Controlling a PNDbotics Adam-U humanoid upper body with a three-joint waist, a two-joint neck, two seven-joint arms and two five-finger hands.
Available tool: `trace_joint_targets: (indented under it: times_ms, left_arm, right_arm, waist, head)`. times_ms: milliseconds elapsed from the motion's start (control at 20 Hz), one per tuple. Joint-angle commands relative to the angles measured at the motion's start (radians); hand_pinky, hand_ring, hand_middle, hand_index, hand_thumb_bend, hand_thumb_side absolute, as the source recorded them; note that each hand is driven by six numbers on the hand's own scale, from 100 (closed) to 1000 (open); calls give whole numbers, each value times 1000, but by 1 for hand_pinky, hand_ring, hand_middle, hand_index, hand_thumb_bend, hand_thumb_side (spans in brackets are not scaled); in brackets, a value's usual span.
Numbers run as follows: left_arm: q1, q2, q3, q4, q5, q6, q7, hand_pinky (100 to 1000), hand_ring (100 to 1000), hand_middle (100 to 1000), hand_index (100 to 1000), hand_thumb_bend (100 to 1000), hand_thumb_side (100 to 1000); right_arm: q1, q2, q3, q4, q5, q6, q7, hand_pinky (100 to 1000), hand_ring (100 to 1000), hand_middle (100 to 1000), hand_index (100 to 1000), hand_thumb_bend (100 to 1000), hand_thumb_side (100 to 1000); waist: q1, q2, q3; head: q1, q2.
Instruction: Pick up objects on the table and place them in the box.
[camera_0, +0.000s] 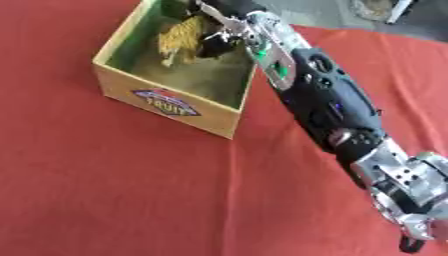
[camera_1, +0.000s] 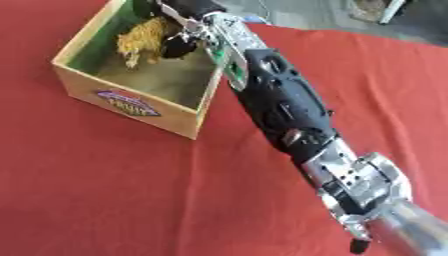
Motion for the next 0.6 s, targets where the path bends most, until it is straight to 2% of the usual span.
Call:
trace_joint_targets:
  times_ms: [50, 100, 150, 300, 350, 400, 450, 600]
  left_arm:
    - [-9, 16, 0, -17, 1, 0, -5, 498, 446, 563, 679, 100, 554]
    - [-8, 16, 0, -17, 1, 0, -5, 498, 446, 563, 679, 100, 554]
    - [-8, 16, 0, -17, 1, 0, -6, 498, 446, 563, 679, 100, 554]
    - [-8, 15, 0, -17, 1, 0, -8, 498, 446, 563, 679, 100, 554]
    - [-8, 16, 0, -17, 1, 0, -8, 497, 446, 563, 679, 100, 554]
    - [-8, 15, 0, -17, 1, 0, -9, 497, 446, 563, 679, 100, 554]
    - [-9, 15, -1, -17, 2, 0, -10, 497, 446, 563, 679, 100, 555]
    - [-8, 15, -1, -17, 2, 0, -12, 497, 446, 563, 679, 100, 556]
  right_arm:
    - [-24, -33, -10, -11, 41, -30, 88, 904, 835, 776, 804, 100, 195]
    - [-26, -33, -11, -14, 59, -35, 114, 905, 838, 782, 808, 100, 204]
    - [-28, -34, -14, -16, 74, -39, 137, 913, 855, 811, 836, 100, 270]
    - [-32, -33, -23, -22, 98, -47, 177, 913, 855, 811, 836, 100, 270]
    - [-32, -33, -24, -23, 100, -48, 182, 944, 907, 882, 907, 154, 585]
    - [-33, -36, -18, -16, 108, -54, 191, 945, 909, 885, 911, 185, 606]
    - [-37, -38, -16, -9, 119, -62, 203, 958, 932, 910, 942, 356, 711]
    - [-48, -42, -28, -9, 160, -82, 242, 974, 963, 945, 977, 447, 757]
  waist:
    - [9, -20, 1]
    - [9, -21, 1]
    - [9, -21, 1]
    - [9, -22, 0]
    - [9, -22, 0]
    - [9, -23, 1]
    - [8, -24, 2]
    - [8, -25, 3]
  head:
    - [1, -9]
    - [1, -9]
    - [1, -9]
    - [1, -9]
    - [1, -9]
    - [2, -11]
    - [1, -13]
    - [1, -15]
